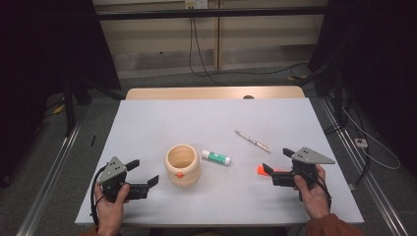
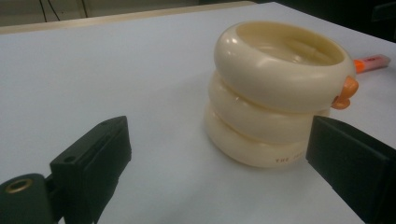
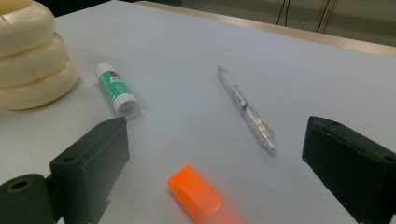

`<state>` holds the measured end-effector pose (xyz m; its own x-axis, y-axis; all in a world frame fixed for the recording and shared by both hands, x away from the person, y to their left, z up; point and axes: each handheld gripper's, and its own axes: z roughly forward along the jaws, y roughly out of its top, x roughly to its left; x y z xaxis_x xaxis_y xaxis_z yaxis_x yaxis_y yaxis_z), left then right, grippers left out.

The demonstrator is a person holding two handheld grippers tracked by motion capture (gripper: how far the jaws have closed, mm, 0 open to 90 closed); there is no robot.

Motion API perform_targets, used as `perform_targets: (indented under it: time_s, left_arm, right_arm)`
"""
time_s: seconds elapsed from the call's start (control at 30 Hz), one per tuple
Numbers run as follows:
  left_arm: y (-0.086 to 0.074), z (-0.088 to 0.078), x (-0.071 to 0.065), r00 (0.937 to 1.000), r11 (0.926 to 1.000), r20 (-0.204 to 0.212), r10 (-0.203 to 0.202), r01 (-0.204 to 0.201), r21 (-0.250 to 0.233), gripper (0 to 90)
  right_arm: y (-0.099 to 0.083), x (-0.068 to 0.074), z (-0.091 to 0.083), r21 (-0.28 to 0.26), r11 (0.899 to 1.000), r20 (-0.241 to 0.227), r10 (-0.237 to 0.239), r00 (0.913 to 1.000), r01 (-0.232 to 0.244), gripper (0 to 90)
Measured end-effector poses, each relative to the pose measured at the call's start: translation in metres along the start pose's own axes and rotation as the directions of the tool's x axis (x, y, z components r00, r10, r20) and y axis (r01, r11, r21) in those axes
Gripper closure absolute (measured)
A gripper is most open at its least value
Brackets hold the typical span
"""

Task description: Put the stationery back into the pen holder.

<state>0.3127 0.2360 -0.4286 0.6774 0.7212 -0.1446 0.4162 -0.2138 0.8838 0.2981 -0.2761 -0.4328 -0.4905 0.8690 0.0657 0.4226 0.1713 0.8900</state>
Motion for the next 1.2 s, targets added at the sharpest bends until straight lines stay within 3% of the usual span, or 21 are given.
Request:
perform_targets:
  time_s: [0.1,0.47,0.73,0.9,0.97,1.13,1.2]
  left_arm:
    - [0.0,0.001,0.001,1.0,1.0,0.004,0.003,-0.003,0.006,6.4]
    - [0.0,0.002,0.002,1.0,1.0,0.006,0.005,-0.005,0.008,6.4]
    - [0.0,0.004,0.002,0.9999,0.9998,0.013,0.0,0.0,0.017,6.5]
    - [0.0,0.003,0.002,1.0,0.9998,0.006,-0.001,0.001,0.017,6.2]
    - [0.0,0.003,0.002,1.0,0.9999,0.0,0.004,-0.004,0.013,5.6]
    - [-0.001,0.002,0.006,0.9999,0.9999,-0.011,-0.008,0.008,0.012,5.3]
    - [-0.001,0.001,0.007,0.9999,0.9999,-0.013,-0.009,0.009,0.011,5.4]
  right_arm:
    - [0.004,-0.006,0.001,0.034,0.999,0.002,0.004,1.0,-0.004,3.6]
    - [0.019,-0.01,0.021,0.16,0.987,-0.077,-0.005,0.997,0.018,4.2]
    - [0.022,-0.014,0.03,0.265,0.964,-0.156,0.008,0.9877,0.034,5.9]
    - [0.027,-0.011,0.036,0.296,0.952,-0.192,-0.02,0.9812,0.077,6.6]
    - [0.029,-0.01,0.04,0.322,0.942,-0.208,-0.027,0.9777,0.095,6.3]
    - [0.032,-0.007,0.046,0.356,0.924,-0.249,-0.05,0.9671,0.139,8.8]
    - [0.035,-0.006,0.046,0.365,0.916,-0.28,-0.064,0.9577,0.168,7.1]
